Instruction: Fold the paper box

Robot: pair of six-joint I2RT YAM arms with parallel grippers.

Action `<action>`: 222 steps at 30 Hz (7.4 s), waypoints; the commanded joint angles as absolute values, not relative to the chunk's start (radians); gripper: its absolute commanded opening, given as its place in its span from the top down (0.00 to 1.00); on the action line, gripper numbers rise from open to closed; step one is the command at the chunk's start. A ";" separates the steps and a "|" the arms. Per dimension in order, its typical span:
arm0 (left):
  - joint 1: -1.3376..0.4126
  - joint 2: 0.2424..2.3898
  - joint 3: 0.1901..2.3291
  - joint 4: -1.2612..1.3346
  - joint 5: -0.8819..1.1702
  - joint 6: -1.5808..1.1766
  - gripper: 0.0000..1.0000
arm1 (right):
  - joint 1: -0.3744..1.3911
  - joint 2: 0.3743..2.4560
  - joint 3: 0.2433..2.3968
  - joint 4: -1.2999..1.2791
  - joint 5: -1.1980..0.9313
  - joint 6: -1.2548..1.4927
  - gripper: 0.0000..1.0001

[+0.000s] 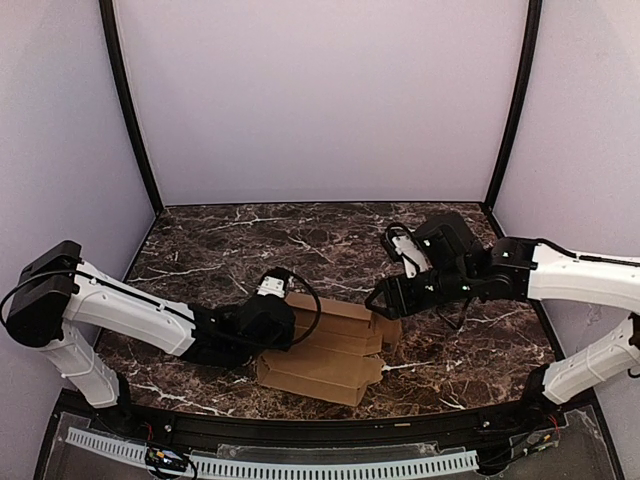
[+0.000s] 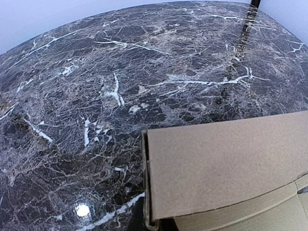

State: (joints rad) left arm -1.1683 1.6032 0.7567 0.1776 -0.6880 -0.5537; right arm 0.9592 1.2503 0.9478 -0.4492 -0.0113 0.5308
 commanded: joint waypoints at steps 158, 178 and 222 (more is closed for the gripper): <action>-1.001 1.446 0.339 1.008 -0.243 -0.922 0.99 | 0.904 1.255 0.422 0.934 -0.318 1.167 0.49; -1.001 1.436 0.381 0.979 -0.225 -0.846 0.99 | 0.934 1.341 0.433 0.977 -0.309 1.203 0.79; -1.000 1.282 0.530 0.525 -0.131 -0.486 0.99 | 0.913 0.726 0.678 -0.144 -0.288 0.253 0.47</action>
State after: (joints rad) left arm -0.9974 1.2999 0.4969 0.5724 -0.2146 -0.5510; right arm 0.9199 0.6891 0.6174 -0.0978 -0.1902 0.3908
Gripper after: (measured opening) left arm 0.023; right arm 0.526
